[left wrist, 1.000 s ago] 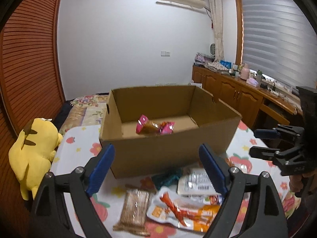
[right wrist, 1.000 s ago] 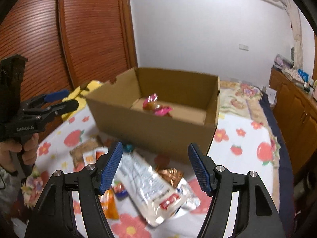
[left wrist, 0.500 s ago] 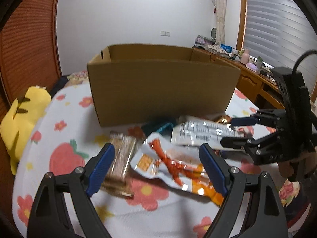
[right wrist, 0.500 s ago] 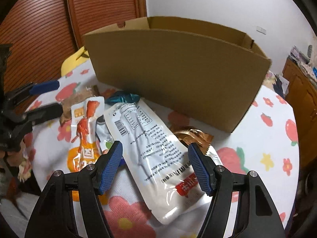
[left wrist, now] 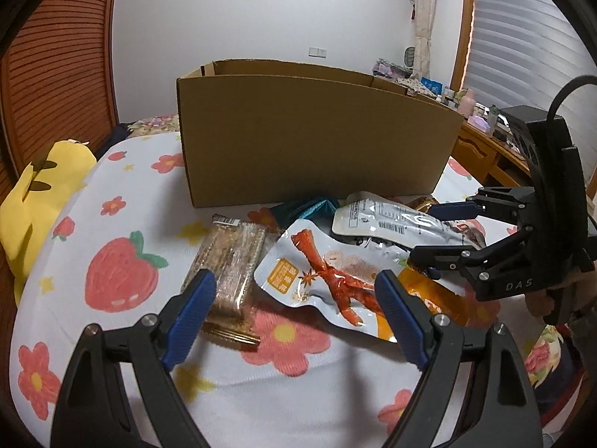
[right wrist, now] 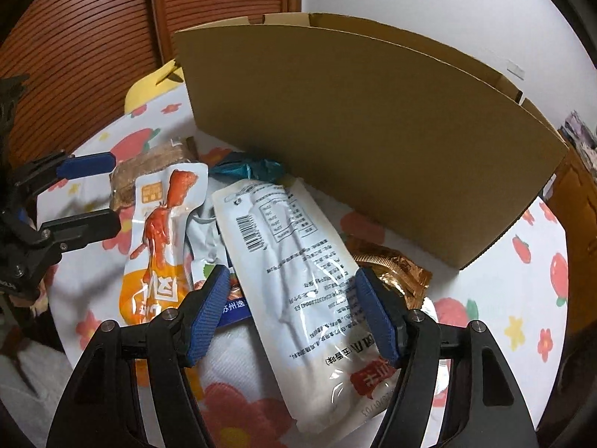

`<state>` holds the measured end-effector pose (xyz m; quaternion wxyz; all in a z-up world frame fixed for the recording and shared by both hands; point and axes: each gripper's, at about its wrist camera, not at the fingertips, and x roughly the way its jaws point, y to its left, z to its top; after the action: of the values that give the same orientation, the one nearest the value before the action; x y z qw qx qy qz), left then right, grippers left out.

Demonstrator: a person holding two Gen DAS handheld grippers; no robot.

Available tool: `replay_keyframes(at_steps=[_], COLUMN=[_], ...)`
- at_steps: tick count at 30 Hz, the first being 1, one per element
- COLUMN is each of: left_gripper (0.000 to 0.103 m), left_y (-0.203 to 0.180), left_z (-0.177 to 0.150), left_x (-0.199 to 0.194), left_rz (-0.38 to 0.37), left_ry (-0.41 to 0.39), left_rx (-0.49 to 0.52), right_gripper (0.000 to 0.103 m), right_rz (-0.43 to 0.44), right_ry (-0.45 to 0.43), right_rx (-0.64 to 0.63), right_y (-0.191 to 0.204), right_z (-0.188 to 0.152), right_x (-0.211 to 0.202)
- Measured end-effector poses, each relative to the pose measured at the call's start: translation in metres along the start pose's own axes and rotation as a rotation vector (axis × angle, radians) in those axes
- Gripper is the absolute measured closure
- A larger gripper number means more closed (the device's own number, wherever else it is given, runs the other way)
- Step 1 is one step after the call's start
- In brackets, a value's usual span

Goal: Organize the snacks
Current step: 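Return both tools to the snacks and grasp a white pouch with the right tool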

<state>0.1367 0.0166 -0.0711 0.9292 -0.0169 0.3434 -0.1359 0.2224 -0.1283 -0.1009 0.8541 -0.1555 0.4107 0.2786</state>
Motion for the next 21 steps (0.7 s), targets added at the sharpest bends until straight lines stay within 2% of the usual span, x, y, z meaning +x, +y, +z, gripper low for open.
replay_keyframes(at_steps=[10,12,14,17,21], left_gripper=[0.016,0.016,0.016,0.016,0.016], left_y=[-0.006,-0.008,-0.012,-0.016,-0.018], left_z=[-0.003,-0.003,-0.003,-0.003,-0.003], left_x=[0.004,0.004,0.004,0.005,0.009], left_rz=[-0.008,-0.015,-0.018,-0.024,-0.036], left_ry=[0.016,0.019,0.023,0.027,0.054], left_rx=[0.004,0.005,0.007,0.009,-0.004], right_gripper=[0.027,0.029,0.044,0.059,0.066], right_rz=[0.018,0.014,0.003,0.010,-0.021], right_ry=[0.017,0.021,0.021,0.019,-0.011], right_rx=[0.009,0.010,0.013,0.039,0.048], right_y=[-0.006,-0.006,-0.007,-0.013,-0.016], right_z=[0.001,0.001,0.000,-0.002,-0.008], right_x=[0.004,0.004,0.004,-0.002,-0.011])
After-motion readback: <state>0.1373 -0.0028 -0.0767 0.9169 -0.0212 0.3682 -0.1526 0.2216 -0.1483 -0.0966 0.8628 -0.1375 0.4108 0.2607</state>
